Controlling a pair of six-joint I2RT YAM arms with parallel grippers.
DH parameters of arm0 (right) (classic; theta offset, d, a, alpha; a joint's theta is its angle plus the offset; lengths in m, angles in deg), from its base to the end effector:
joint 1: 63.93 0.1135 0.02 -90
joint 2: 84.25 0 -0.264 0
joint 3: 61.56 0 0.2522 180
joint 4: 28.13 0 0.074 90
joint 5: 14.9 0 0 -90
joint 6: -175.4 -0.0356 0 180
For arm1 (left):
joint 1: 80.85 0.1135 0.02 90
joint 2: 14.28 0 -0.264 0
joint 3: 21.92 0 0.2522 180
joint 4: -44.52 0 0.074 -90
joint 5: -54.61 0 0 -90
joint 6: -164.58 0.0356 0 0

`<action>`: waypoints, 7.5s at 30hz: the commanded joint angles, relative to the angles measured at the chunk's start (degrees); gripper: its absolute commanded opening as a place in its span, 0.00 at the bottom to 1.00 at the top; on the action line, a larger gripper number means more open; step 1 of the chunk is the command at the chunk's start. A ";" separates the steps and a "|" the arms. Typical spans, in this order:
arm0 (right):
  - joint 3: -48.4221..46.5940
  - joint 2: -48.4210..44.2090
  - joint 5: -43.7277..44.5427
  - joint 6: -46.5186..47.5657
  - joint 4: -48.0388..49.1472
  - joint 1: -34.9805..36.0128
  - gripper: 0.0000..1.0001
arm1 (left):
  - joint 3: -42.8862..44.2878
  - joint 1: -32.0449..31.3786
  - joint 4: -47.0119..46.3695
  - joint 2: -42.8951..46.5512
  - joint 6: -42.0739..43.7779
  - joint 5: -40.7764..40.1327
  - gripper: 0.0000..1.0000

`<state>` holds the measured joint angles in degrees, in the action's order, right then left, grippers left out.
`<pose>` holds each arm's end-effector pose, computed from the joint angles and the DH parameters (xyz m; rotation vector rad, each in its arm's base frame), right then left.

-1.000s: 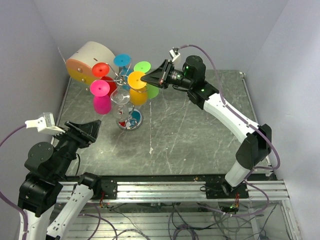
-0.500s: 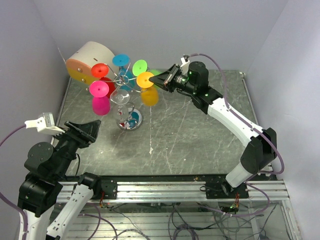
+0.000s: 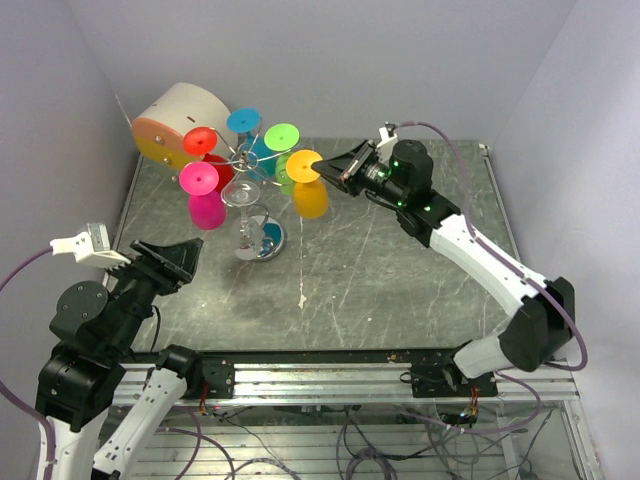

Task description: Take the wine glass off the wine glass rack

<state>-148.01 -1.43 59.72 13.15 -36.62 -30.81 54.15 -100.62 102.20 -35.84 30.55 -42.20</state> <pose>0.2852 0.1973 0.3822 0.4165 1.8798 1.5523 0.0297 -0.0062 0.4098 -0.4448 1.6201 -0.7539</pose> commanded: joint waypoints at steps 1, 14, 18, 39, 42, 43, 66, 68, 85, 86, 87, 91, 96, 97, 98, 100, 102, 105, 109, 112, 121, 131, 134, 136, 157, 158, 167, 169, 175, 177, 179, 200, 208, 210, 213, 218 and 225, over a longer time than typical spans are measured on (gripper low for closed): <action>1.35 -6.67 5.39 5.34 -3.47 -0.25 0.00 | 1.83 -0.36 -2.28 -2.85 -0.30 1.92 0.72; -4.36 -19.28 14.83 57.95 -33.01 -0.06 0.00 | 9.04 -0.31 -13.50 -22.65 -2.58 22.32 0.74; -4.22 -21.25 25.63 64.79 -37.34 1.39 0.00 | 11.11 -0.35 -19.24 -30.36 -5.22 31.16 0.73; 4.53 -26.10 35.27 106.75 -4.89 28.79 0.00 | 16.87 -1.14 -23.83 -42.44 -25.13 47.52 0.68; 5.76 -24.78 34.09 110.17 -1.69 29.48 0.00 | 16.29 -1.30 -24.32 -42.06 -26.44 48.19 0.68; 6.30 -24.44 33.92 111.33 -0.57 29.94 0.00 | 16.08 -1.28 -24.42 -41.87 -26.80 48.14 0.69; 10.97 -14.33 41.11 130.79 17.93 42.77 0.00 | 8.77 -1.65 -29.83 -38.52 -34.35 49.55 0.62; 11.35 -13.94 41.74 131.84 19.21 43.33 0.00 | 7.66 -1.75 -31.51 -37.94 -35.25 49.88 0.49; 12.94 -31.11 51.92 102.88 -2.76 45.77 0.46 | 3.79 -2.02 -38.16 -35.54 -34.05 45.96 0.07; 12.63 -32.74 52.99 99.52 -6.07 45.79 0.46 | 3.72 -2.02 -38.35 -35.26 -33.10 45.30 0.07; 11.89 -34.10 54.55 96.36 -9.61 45.72 0.46 | 3.63 -2.03 -38.49 -34.96 -31.97 44.62 0.07; 6.69 -34.11 61.52 83.50 -23.75 45.72 0.45 | 3.49 -2.03 -36.47 -33.27 -24.25 41.60 0.07; -1.67 -28.45 65.02 70.00 -40.36 45.70 0.34 | 3.45 -2.03 -28.84 -28.71 -14.69 35.53 0.07; -2.79 -27.56 65.12 68.20 -42.50 45.67 0.29 | 3.70 -2.03 -26.75 -27.46 -13.03 33.81 0.07; -3.65 -26.92 64.96 66.69 -43.82 45.74 0.12 | 3.85 -2.03 -24.76 -26.21 -11.45 32.06 0.07; -5.35 -26.18 64.07 64.12 -46.44 45.70 0.00 | 4.24 -2.03 -21.44 -23.76 -8.74 28.95 0.07; -7.50 -26.09 62.80 61.38 -47.65 45.64 0.00 | 5.01 -2.03 -18.01 -21.28 -6.45 25.25 0.07; -10.84 -26.97 59.63 58.14 -47.89 45.64 0.00 | 6.85 -2.03 -12.67 -18.61 -3.25 20.65 0.07; -15.27 -27.95 49.91 55.64 -46.59 45.70 0.53 | 8.72 -2.02 -6.50 -16.09 0.32 15.68 0.07; -18.31 -26.25 43.63 56.00 -45.17 45.70 0.61 | 8.30 -2.03 -5.80 -14.88 1.75 15.16 0.07; -27.75 -18.62 41.54 59.69 -44.50 45.70 0.63 | 6.45 -2.03 -7.53 -12.86 1.84 19.03 0.07; -33.78 -11.38 41.25 60.98 -45.25 45.52 0.62 | 8.18 -2.00 -7.40 -12.50 2.34 20.18 0.07; -34.99 -9.79 41.47 60.99 -45.61 44.91 0.62 | 8.16 -2.03 -7.76 -11.91 2.33 20.73 0.07; -35.14 -9.06 40.87 61.11 -45.41 43.73 0.61 | 8.03 -2.00 -8.16 -11.33 2.31 21.19 0.07; -42.87 -8.30 27.53 62.11 -42.35 22.90 0.00 | 10.46 -2.02 -1.29 -12.42 3.42 11.52 0.57; -43.46 -8.57 30.56 62.92 -42.19 22.79 0.00 | 10.80 -2.03 -0.90 -12.52 3.48 11.02 0.59; -40.62 -4.07 58.91 72.67 -38.33 11.56 0.00 | 9.34 -1.98 -0.90 -12.03 4.08 11.64 0.60; -42.57 -0.51 52.16 68.88 -41.41 4.80 0.00 | 9.22 -2.02 -0.67 -11.86 4.21 11.45 0.59; -51.05 14.47 32.32 56.24 -54.44 -15.91 0.00 | 10.02 -2.02 1.24 -10.47 4.75 10.32 0.59; -53.56 20.78 25.55 54.51 -59.12 -20.09 0.00 | 9.88 -2.03 1.56 -9.83 4.82 10.09 0.58; -53.75 24.32 21.47 54.27 -61.50 -22.04 0.00 | 9.77 -2.03 2.06 -9.41 4.97 9.85 0.58; -42.78 36.26 22.89 55.51 -62.27 -24.08 0.00 | 3.88 -1.98 4.76 -5.68 4.50 8.44 0.57; -42.30 33.82 26.48 54.62 -61.26 -23.93 0.09 | 3.46 -1.98 5.52 -4.61 4.40 7.87 0.57; -42.85 32.37 26.37 54.29 -61.26 -23.73 0.17 | 3.07 -2.03 5.37 -4.33 4.18 7.83 0.57; -43.41 28.62 23.64 53.78 -60.29 -23.55 0.24 | 2.62 -1.98 5.11 -4.18 4.00 7.92 0.57; -44.91 24.17 16.35 52.47 -58.23 -23.51 0.43 | 2.39 -2.03 4.56 -4.71 3.78 8.77 0.57; -43.32 21.02 -14.72 43.86 -43.17 -22.48 0.45 | 2.44 -1.97 3.76 -5.19 3.44 8.66 0.56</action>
<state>-191.55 20.01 67.00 63.75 -91.06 -54.19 56.83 -102.44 107.56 -40.52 34.28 -33.19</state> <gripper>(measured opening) 0.450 0.566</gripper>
